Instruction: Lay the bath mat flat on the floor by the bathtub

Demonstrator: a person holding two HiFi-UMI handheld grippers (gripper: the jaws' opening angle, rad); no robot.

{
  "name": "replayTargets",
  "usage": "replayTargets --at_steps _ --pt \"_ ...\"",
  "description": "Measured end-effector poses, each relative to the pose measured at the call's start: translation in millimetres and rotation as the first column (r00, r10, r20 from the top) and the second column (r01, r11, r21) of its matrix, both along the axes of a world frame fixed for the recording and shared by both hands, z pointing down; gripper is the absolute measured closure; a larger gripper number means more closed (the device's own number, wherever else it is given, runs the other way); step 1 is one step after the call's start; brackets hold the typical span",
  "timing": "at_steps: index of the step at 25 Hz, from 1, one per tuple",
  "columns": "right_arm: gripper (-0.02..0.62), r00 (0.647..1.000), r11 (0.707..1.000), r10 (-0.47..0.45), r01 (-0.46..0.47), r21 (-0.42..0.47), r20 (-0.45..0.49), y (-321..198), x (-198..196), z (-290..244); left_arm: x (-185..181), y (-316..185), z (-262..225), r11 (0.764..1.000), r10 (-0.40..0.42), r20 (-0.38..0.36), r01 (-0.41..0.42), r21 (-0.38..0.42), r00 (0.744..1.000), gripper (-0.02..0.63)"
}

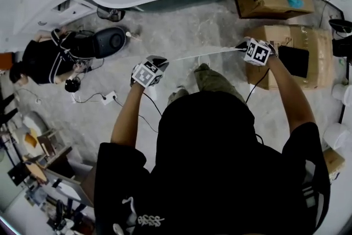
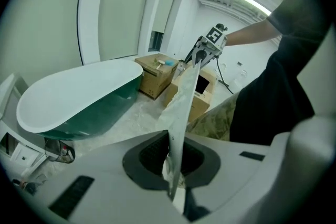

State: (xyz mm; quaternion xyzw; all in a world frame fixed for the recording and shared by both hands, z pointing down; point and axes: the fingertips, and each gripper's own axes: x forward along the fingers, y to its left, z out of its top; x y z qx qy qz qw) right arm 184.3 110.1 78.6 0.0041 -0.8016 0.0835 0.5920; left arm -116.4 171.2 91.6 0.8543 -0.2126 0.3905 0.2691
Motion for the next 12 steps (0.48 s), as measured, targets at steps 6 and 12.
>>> replayTargets --at_steps 6,12 --pt "0.568 1.0 1.0 0.017 -0.016 -0.025 0.006 -45.0 26.2 20.2 26.1 -52.3 19.0 0.998 -0.04 0.001 0.04 -0.054 0.999 0.581" --pt "0.568 0.999 0.995 0.03 -0.028 -0.094 0.019 -70.3 48.6 52.0 48.0 -84.1 47.0 0.993 0.007 0.056 -0.001 -0.12 0.998 0.58"
